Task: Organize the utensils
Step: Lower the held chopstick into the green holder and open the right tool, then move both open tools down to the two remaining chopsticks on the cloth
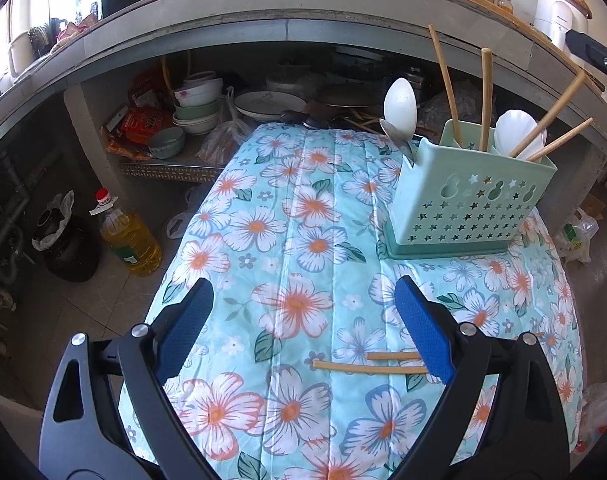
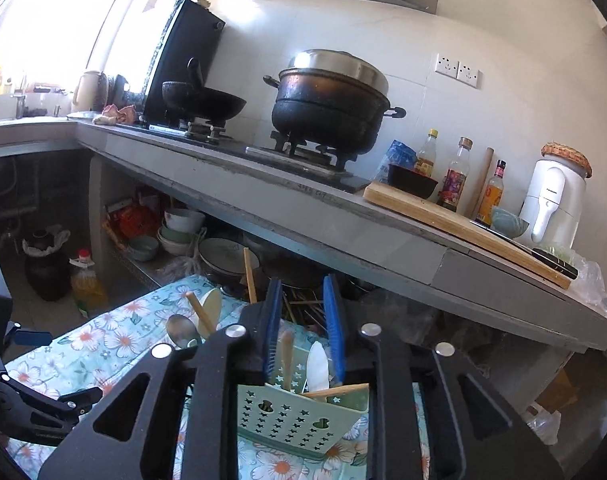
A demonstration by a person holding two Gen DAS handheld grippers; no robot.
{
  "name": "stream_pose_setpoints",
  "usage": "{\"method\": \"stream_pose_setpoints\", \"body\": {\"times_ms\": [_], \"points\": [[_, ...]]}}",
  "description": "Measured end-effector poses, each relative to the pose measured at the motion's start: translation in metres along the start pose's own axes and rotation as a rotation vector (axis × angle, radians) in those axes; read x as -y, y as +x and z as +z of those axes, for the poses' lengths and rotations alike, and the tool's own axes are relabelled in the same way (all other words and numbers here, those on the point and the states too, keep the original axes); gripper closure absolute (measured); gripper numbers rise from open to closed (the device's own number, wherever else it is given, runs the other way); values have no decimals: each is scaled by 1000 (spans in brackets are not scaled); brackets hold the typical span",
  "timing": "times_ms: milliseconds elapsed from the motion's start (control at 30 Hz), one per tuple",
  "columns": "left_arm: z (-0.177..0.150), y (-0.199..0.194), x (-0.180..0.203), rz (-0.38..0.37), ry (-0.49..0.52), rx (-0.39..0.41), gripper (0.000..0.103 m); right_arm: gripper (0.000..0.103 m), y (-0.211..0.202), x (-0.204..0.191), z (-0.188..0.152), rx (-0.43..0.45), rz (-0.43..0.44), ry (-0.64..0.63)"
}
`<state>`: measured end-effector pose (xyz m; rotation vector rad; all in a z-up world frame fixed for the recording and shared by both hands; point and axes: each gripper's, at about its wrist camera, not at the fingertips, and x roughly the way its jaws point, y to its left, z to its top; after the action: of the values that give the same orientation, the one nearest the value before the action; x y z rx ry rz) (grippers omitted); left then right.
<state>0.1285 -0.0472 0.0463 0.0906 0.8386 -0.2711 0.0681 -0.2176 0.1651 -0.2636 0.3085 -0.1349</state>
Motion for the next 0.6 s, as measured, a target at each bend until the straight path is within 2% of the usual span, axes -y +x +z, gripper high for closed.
{"method": "stream_pose_setpoints", "body": {"times_ms": [333,600], "points": [[0,0,-1,4,-1,5,15,66,-39,30,9,54,29,142],[0,-4,2,18,14,21,15,55,-73,56,-13,30,34,274]]}}
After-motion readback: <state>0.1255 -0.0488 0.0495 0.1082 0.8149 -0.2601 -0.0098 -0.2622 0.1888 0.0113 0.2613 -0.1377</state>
